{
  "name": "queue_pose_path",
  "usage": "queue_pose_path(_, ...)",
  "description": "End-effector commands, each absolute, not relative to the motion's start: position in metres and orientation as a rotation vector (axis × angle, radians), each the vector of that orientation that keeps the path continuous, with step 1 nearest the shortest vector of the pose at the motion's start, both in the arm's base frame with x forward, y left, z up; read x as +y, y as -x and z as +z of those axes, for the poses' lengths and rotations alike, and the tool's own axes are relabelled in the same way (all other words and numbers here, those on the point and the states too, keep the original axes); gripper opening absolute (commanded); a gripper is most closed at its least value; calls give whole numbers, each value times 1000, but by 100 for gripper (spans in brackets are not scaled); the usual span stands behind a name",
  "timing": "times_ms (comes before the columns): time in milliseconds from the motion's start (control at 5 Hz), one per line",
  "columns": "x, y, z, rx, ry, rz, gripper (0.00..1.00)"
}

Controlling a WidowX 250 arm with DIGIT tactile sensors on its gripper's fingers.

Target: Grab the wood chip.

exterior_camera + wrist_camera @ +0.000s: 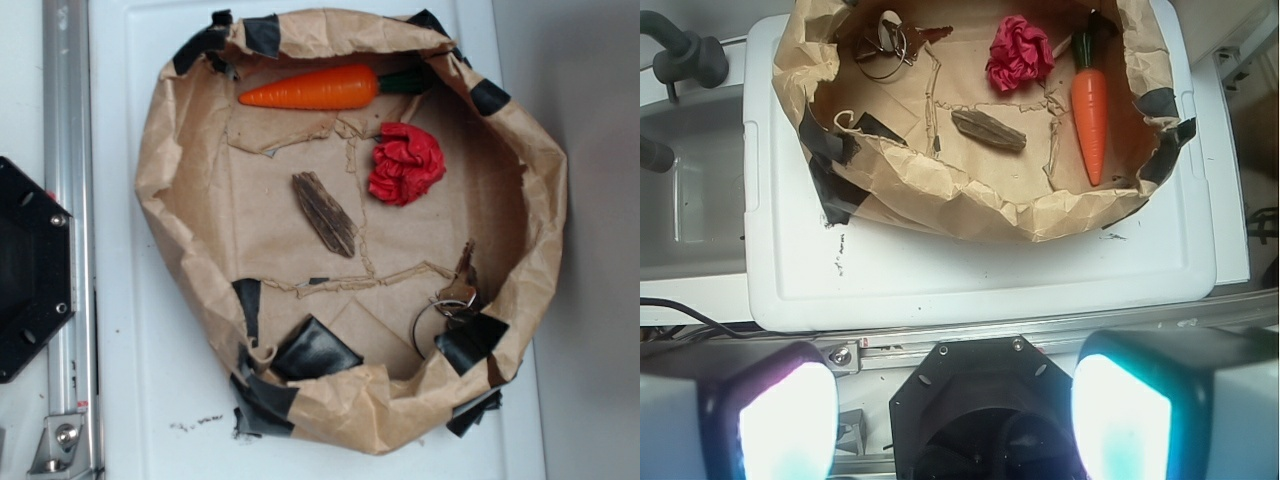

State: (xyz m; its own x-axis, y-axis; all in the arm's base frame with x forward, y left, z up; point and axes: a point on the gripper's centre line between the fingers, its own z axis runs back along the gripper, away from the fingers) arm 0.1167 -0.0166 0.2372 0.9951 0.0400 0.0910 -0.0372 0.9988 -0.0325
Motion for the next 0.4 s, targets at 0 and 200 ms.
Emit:
queue_pose_path(0,-17,-117,237,-92,31,39,100)
queue_pose_path(200,4,-151,213,-40,-9,32,100)
